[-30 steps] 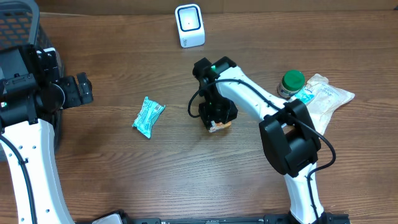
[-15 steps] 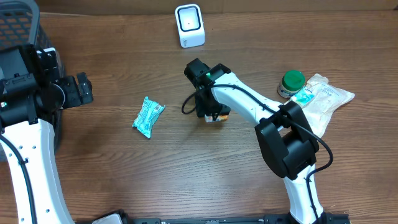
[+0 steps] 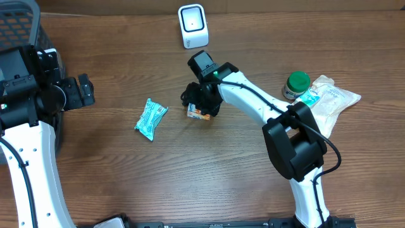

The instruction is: Scan the item barcode

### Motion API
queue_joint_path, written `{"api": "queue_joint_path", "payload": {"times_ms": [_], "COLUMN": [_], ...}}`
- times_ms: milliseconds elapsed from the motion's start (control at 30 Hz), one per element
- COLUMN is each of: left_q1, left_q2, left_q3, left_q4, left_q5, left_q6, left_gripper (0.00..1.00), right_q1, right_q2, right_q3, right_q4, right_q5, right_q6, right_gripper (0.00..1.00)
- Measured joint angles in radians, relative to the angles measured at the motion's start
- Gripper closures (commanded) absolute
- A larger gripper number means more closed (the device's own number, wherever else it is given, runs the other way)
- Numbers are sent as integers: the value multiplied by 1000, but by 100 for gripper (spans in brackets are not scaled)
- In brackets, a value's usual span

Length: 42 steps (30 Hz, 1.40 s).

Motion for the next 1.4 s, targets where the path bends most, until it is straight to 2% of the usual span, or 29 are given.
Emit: {"api": "queue_joint_path", "payload": {"times_ms": [333, 533, 633, 767, 1133, 1300, 1400], "left_q1": [0, 0, 0, 0, 0, 0, 0], "left_q2": [0, 0, 0, 0, 0, 0, 0], "left_q3": [0, 0, 0, 0, 0, 0, 0], "left_q4": [0, 0, 0, 0, 0, 0, 0], "left_q5": [0, 0, 0, 0, 0, 0, 0], "left_q6": [0, 0, 0, 0, 0, 0, 0], "left_gripper": [0, 0, 0, 1, 0, 0, 0], "right_q1": [-119, -134, -134, -134, -134, -134, -134], "right_q2": [0, 0, 1, 14, 60, 74, 80], "right_q3": [74, 74, 74, 74, 73, 71, 61], "right_q4": [-100, -100, -105, -106, -117, -118, -139], "right_q5": [-24, -38, -74, -117, -140, -141, -141], "right_q6": [-582, -815, -900, -960, -998, -1004, -1004], "right_gripper": [33, 31, 38, 50, 57, 69, 71]}}
